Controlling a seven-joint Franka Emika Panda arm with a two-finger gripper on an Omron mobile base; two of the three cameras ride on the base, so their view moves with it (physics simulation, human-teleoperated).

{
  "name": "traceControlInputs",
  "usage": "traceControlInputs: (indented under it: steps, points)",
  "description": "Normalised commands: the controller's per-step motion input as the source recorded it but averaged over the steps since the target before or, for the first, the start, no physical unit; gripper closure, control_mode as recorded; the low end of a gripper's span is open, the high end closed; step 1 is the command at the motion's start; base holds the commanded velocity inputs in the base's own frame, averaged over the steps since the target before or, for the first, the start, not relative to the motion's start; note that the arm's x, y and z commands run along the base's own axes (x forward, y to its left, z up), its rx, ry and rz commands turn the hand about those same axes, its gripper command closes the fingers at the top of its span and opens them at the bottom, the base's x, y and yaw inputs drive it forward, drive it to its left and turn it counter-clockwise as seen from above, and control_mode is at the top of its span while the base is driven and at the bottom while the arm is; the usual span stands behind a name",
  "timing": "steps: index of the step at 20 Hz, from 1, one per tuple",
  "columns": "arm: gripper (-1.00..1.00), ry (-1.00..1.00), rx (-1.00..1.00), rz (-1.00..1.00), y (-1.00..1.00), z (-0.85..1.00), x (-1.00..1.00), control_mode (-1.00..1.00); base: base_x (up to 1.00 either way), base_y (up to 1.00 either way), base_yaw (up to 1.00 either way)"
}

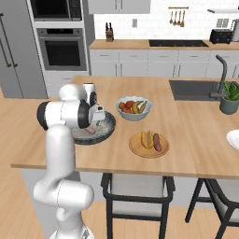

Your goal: Place one bun and one sausage from the bowl on each plate.

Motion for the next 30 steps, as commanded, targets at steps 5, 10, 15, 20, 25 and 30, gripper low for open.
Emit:
traceControlInputs:
  steps: [5, 10, 15, 20, 25, 30]
  points:
    - [-1.00, -0.10, 0.00, 0.00, 0.08, -0.43, 0.00, -1.00, 0.00, 0.00, 0.00]
    - [-1.00, -0.08, 0.00, 0.00, 0.02, -0.27, 0.00, -1.00, 0.00, 0.00, 0.00]
    - [-1.00, -0.03, 0.00, 0.00, 0.01, -0.18, 0.00, -1.00, 0.00, 0.00, 0.00]
    - [1.00, 0.00, 0.00, 0.00, 0.01, -0.32, 0.00, -1.00, 0.00, 0.00, 0.00]
    - [1.00, 0.01, 0.00, 0.00, 0.00, -0.12, 0.00, -1.00, 0.00, 0.00, 0.00]
    - [1.00, 0.00, 0.00, -0.05, -0.01, 0.42, -0.07, -1.00, 0.00, 0.00, 0.00]
